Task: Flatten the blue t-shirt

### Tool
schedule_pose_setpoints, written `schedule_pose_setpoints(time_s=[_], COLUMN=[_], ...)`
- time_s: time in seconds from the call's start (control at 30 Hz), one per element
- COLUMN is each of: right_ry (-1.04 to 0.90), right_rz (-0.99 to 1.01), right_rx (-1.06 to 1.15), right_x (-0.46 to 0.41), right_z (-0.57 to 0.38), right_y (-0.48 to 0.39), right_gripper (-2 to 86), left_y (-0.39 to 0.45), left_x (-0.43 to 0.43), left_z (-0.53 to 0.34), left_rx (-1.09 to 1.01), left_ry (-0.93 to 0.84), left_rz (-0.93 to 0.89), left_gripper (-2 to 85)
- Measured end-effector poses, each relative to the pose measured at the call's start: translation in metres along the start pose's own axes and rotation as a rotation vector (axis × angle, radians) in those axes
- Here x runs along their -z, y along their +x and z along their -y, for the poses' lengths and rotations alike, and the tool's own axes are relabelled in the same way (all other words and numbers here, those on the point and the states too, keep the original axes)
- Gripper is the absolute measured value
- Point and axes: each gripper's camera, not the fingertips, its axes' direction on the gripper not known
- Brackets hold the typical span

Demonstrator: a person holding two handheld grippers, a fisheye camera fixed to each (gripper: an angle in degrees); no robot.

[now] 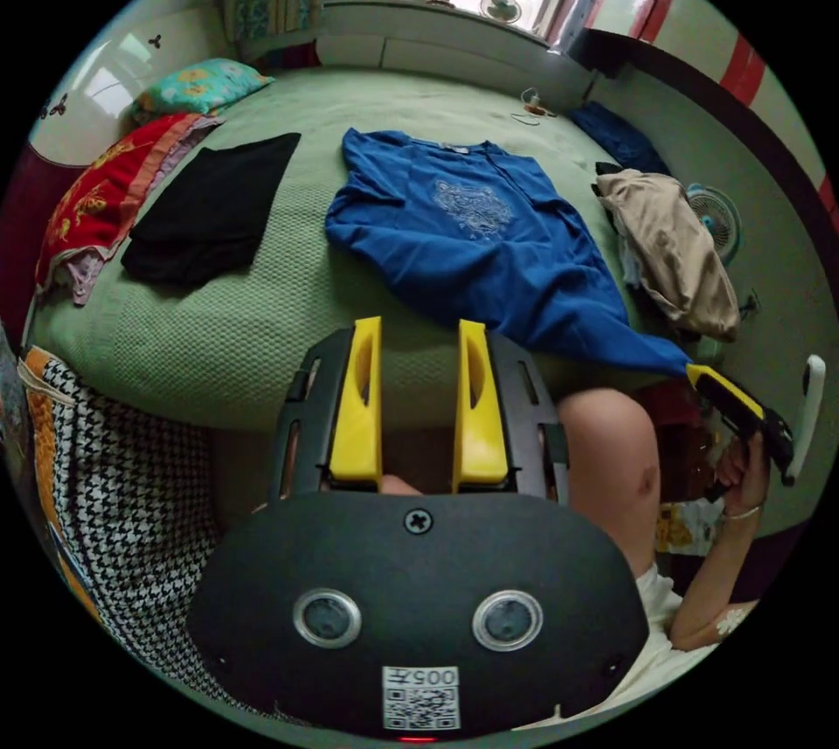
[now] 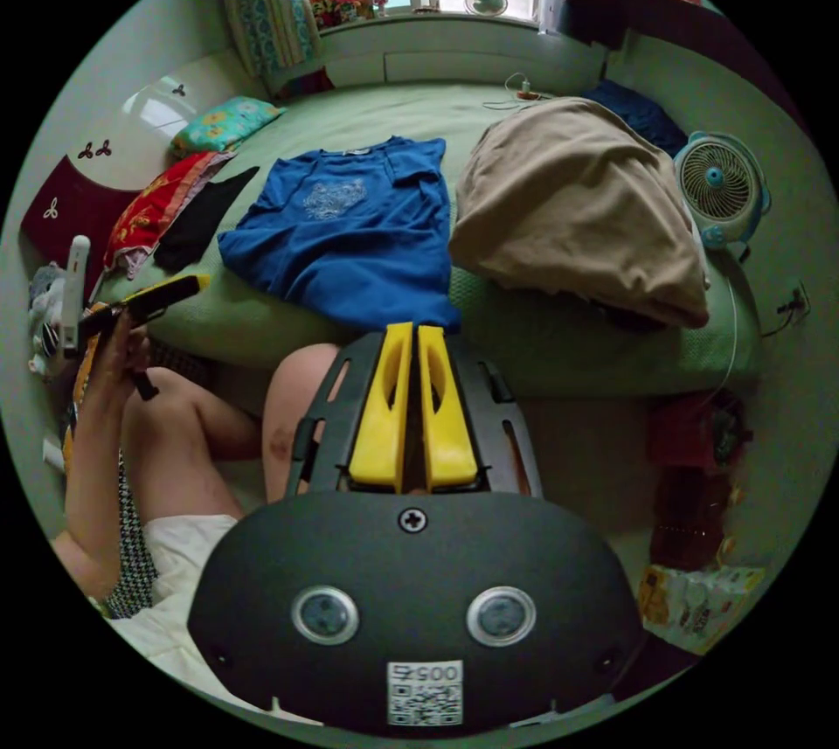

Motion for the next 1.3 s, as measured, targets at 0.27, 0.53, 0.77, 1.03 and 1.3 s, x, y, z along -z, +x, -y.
schedule_pose_setpoints(time_s=[0.27, 0.53, 0.77, 1.03, 1.3], right_ry=[-0.034, 0.009, 0.168, 0.072, 0.034], right_rz=[0.011, 0.024, -0.055, -0.124, -0.151], right_rx=[0.003, 0.043, 0.013, 0.082, 0.056], right_x=[-0.005, 0.009, 0.024, -0.013, -0.034], right_z=[0.004, 0.018, 0.059, 0.047, 0.044], right_y=[0.004, -0.001, -0.001, -0.032, -0.031], right_gripper=[-1.6, -1.7, -1.6, -1.3, -1.5], left_y=[-0.014, 0.016, 0.025, 0.035, 0.076], left_x=[-0.041, 0.009, 0.039, -0.011, -0.012], left_z=[0.011, 0.024, 0.074, 0.084, 0.035], left_rx=[0.066, -0.093, -0.054, -0.069, -0.197], left_ry=[0.009, 0.085, 0.128, -0.091, -0.096], left_rz=[-0.194, -0.152, -0.081, -0.040, 0.039], left_gripper=[9.6, 1.1, 3.3, 6.7, 13.3])
